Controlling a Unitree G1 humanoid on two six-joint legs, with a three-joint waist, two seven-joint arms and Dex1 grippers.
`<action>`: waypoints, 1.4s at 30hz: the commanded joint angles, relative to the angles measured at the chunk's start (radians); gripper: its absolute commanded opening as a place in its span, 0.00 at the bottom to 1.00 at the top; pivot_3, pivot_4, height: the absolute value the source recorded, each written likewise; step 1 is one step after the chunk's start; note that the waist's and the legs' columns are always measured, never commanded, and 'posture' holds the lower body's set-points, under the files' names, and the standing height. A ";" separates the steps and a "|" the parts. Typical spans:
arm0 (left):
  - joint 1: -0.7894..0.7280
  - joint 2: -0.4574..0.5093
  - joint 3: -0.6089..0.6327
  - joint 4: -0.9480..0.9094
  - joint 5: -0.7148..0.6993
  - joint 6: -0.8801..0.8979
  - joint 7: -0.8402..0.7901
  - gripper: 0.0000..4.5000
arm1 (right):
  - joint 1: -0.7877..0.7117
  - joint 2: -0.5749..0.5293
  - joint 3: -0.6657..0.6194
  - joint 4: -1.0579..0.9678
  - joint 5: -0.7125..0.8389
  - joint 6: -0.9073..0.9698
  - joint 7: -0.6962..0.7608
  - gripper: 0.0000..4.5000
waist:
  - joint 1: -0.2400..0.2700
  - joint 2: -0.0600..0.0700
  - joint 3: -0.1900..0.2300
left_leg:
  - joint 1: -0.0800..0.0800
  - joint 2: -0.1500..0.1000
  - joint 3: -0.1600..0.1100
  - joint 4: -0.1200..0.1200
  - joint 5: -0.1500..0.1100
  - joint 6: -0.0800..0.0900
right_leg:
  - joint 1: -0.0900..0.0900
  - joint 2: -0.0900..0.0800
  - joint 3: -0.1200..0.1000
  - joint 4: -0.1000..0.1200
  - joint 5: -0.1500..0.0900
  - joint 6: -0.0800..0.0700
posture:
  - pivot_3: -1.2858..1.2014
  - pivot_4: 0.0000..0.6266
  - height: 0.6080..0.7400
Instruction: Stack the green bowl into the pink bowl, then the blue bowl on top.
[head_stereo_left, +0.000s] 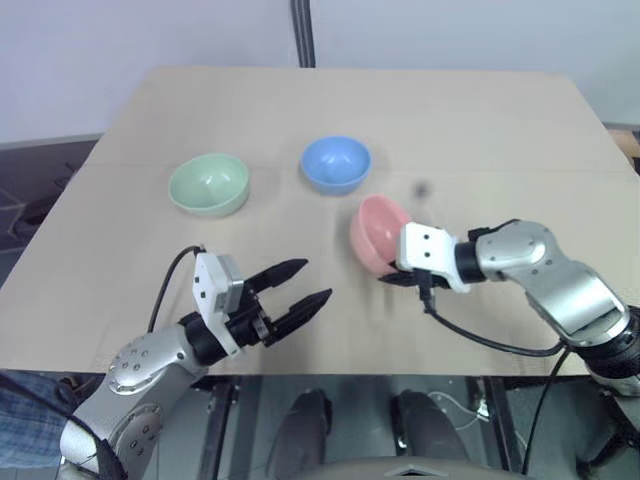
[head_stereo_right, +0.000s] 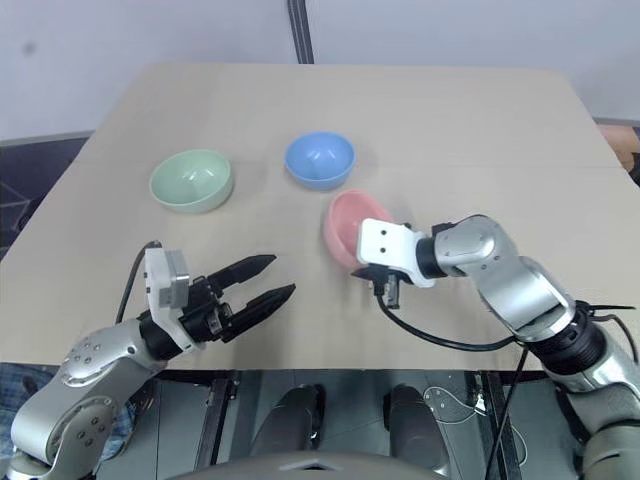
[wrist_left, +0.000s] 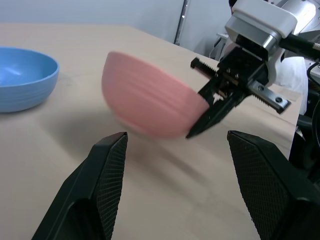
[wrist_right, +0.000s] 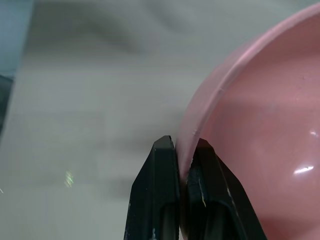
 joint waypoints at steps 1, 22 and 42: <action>0.013 0.001 -0.003 -0.038 0.004 -0.025 0.001 0.75 | -0.024 -0.001 -0.012 -0.014 -0.008 0.008 -0.005 0.02 | 0.001 0.000 0.000 | 0.000 0.000 0.000 0.000 0.000 0.000 | 0.000 0.000 0.000 0.000 0.000 0.000 | 0.52 0.24 1.00; -0.005 -0.005 -0.008 0.020 0.110 -0.022 0.107 0.75 | 0.132 0.032 -0.538 -0.032 0.437 0.171 0.033 0.92 | 0.004 0.000 0.000 | 0.000 0.000 -0.001 0.000 0.000 0.000 | 0.001 0.000 -0.001 0.000 0.000 0.000 | 0.52 0.24 1.00; -0.237 0.294 0.109 0.422 0.515 -0.097 0.147 0.75 | 0.333 -0.059 -0.723 0.121 0.502 -0.120 0.105 0.92 | -0.003 0.000 0.001 | 0.000 0.000 0.001 0.000 0.000 0.000 | 0.000 0.001 0.000 0.000 0.000 0.000 | 0.52 0.24 1.00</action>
